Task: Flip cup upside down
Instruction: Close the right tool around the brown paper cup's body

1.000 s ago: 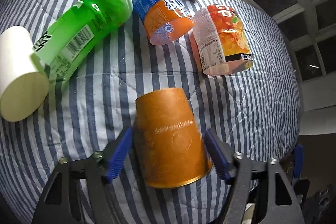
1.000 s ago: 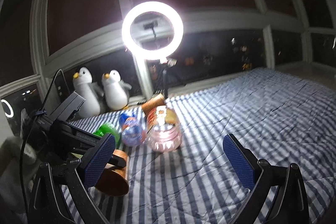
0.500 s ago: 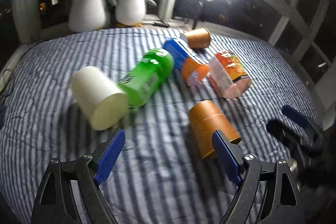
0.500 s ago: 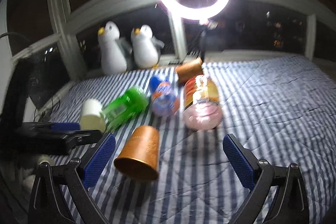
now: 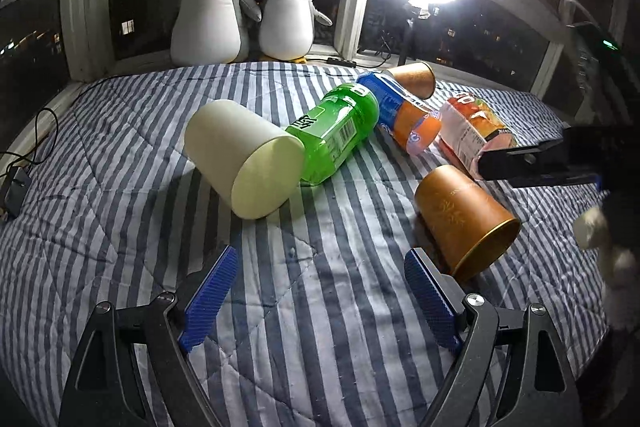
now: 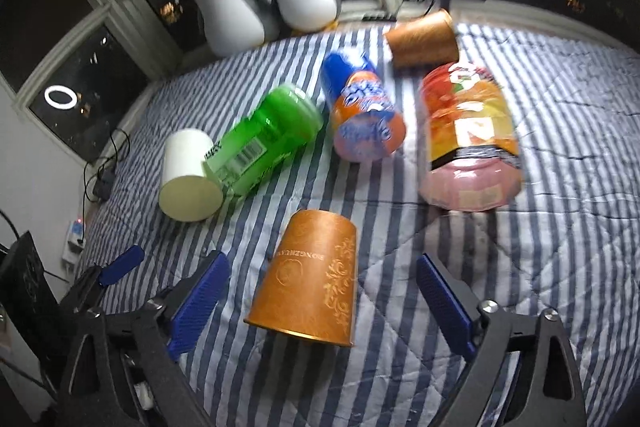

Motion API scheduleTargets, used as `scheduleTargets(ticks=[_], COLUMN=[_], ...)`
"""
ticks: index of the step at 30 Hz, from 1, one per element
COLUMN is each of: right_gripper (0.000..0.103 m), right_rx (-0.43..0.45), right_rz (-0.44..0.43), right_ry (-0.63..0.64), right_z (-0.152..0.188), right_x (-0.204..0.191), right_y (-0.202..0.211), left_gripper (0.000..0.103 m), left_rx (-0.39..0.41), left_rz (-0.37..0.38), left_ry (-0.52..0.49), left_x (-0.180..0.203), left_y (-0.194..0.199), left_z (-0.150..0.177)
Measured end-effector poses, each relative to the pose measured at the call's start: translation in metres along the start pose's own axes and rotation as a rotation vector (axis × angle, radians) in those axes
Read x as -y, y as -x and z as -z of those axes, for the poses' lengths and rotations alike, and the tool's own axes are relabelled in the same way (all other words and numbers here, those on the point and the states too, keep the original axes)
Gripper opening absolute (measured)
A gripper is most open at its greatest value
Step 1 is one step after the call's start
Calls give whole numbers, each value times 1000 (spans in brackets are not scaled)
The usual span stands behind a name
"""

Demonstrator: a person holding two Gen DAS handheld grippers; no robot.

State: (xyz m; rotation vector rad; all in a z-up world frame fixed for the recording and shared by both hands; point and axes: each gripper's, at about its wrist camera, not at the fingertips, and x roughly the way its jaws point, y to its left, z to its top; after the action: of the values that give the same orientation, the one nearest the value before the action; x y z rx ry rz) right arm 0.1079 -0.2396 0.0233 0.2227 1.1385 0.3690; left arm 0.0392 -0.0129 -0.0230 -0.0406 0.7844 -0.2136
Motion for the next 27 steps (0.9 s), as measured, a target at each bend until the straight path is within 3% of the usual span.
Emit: scheduleTargets(ticks=[4,7,16,18,27], right_gripper=[82,81,62,55,55], right_rx=[-72,-109,-199,-203,-144], right_rz=[-38,-31,6,10,14], right_ry=[-46,-48,-63,-63,-42], right_z=[-9,-13,-19,-19,-11], right_x=[3,1,2,3,1], right_y=[-18,-30,-57,-58,-41], left_gripper=[88,88,88,88,88], left_rx=[5,0,-3,-5,-22], left_rz=[5,8,12,11,10], left_ry=[-2,5,18,18,25], left_x=[0,-2,-5,-5,-4], left_y=[1,1,2,2,-5], left_z=[5,8,11,11,14])
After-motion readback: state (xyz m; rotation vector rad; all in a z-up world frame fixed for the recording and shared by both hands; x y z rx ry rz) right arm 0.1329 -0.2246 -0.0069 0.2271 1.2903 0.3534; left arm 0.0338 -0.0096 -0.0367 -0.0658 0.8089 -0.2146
